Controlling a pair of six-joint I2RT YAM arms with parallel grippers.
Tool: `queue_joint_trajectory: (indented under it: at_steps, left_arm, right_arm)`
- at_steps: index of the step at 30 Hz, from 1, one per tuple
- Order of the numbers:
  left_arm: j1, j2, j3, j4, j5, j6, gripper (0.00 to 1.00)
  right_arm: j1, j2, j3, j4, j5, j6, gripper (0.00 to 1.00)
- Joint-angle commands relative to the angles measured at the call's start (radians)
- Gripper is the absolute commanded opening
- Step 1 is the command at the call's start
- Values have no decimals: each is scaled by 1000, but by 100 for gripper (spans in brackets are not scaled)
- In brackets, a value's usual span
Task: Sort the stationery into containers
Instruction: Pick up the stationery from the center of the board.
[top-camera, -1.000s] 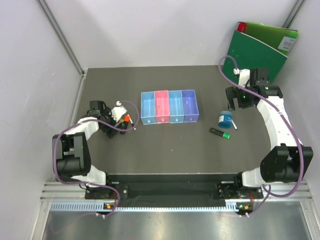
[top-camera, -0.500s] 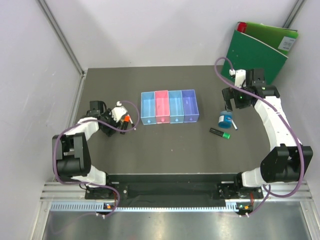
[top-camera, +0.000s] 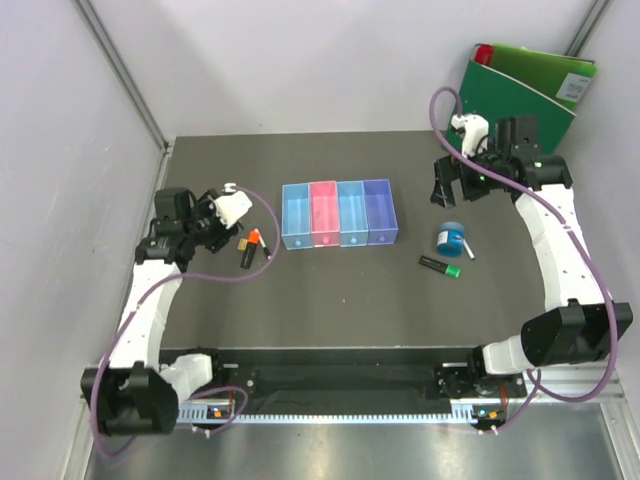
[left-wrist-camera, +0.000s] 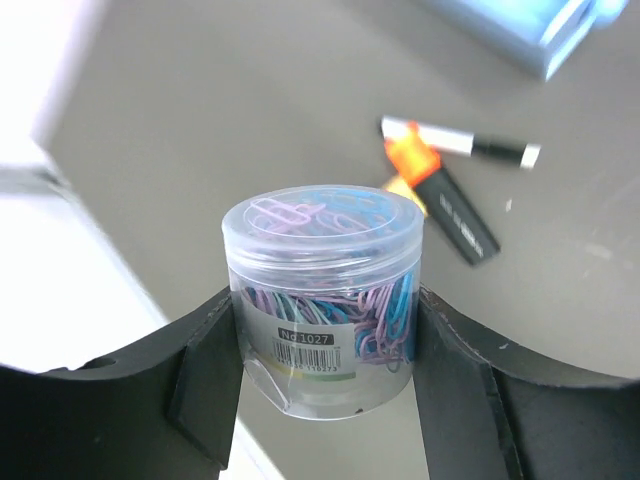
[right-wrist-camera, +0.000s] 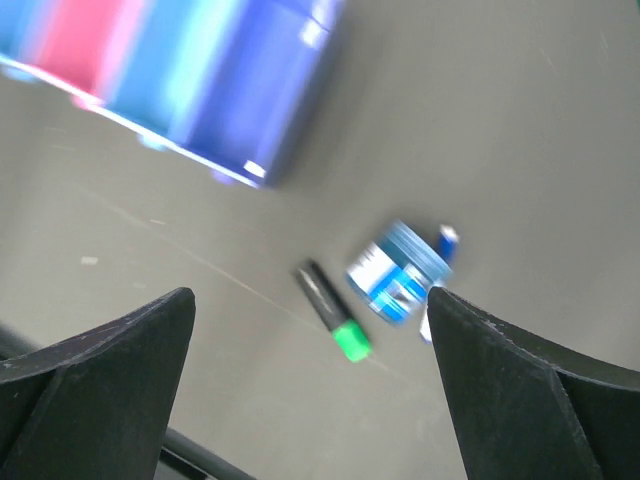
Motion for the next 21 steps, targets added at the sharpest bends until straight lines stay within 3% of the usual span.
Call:
queue_joint_trajectory:
  at_steps: [1,5,8,21]
  left_arm:
    - [-94,-111,60,0,41,5,48]
    - [-201,-189,69,61,11,-3,48]
    - [-335,-207,80,123,-35,-25,48]
    - [-695,-77,236,259,-221,-37,49]
  right_arm:
    - [19,-20,134,-47,-257,-18,100]
    - [25,20,210,-96,-501,-12,100]
    - [42,52,256,-115,-602,26,100]
    - [212,83,297,-65,-644,89,99]
